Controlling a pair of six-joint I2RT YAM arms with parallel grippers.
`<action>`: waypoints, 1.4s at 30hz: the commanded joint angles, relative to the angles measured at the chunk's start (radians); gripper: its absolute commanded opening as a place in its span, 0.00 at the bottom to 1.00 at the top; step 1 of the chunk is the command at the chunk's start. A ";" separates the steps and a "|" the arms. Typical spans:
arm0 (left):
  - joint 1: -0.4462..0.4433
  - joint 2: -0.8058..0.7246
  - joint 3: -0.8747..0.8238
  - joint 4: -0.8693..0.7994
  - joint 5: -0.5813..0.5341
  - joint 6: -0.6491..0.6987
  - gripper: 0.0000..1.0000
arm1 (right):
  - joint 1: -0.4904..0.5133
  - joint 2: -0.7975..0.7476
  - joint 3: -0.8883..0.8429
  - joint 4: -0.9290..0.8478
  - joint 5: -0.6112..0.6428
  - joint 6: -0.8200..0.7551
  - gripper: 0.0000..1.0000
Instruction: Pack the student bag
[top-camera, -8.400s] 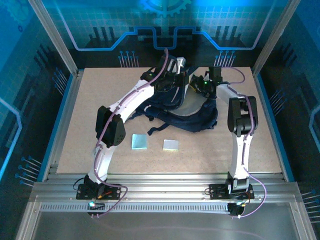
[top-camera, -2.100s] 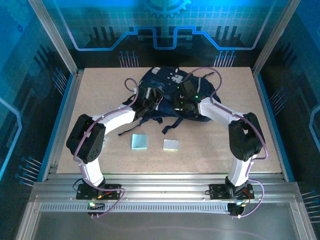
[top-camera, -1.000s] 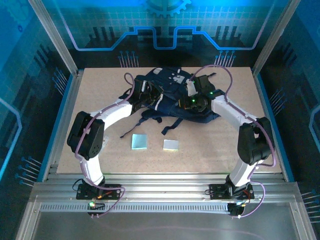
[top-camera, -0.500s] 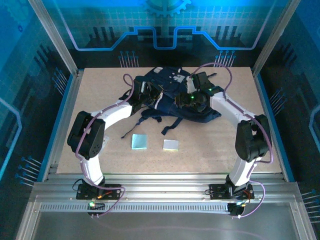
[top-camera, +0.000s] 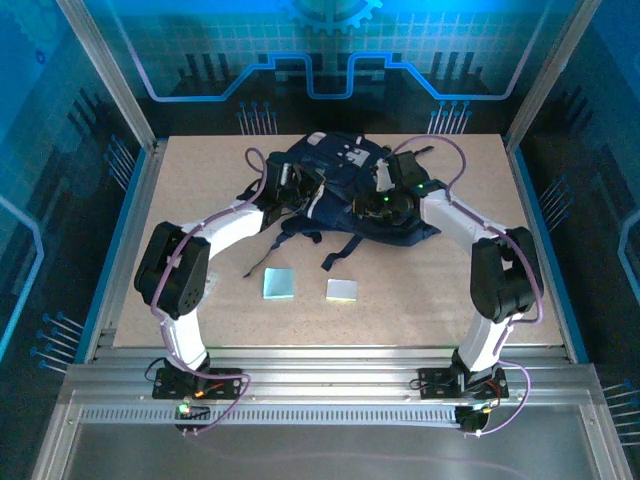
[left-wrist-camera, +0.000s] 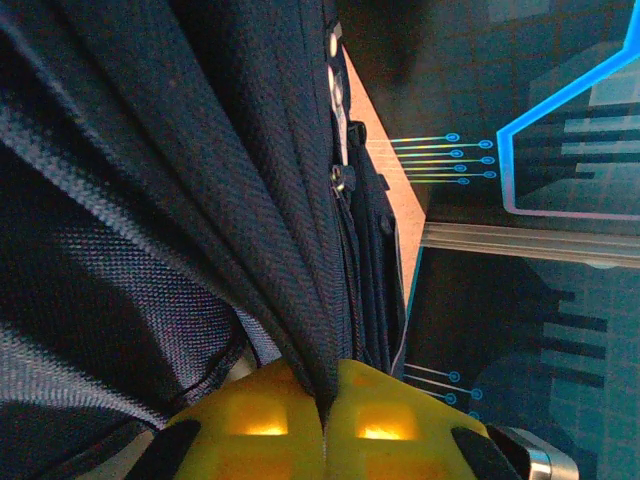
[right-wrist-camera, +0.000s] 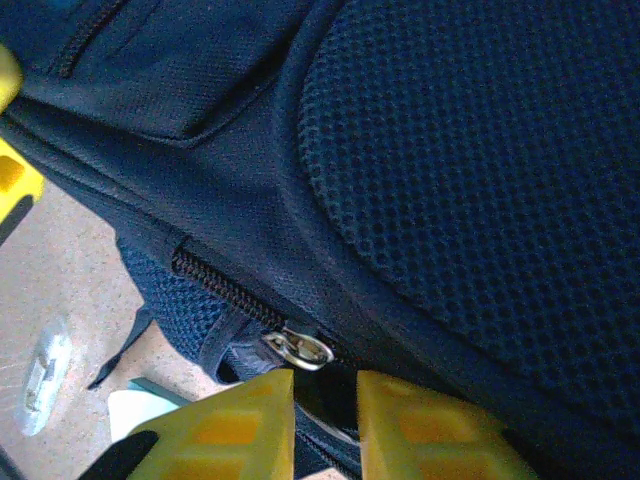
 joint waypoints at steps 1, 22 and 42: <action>0.005 -0.055 0.015 0.106 0.031 0.000 0.00 | 0.000 0.007 0.026 0.044 -0.082 0.070 0.24; 0.012 -0.047 0.016 0.106 0.025 0.003 0.00 | -0.038 -0.179 -0.176 0.085 -0.013 0.126 0.13; -0.008 -0.055 0.017 0.124 0.023 -0.012 0.00 | 0.133 0.018 0.069 0.091 0.009 0.094 0.12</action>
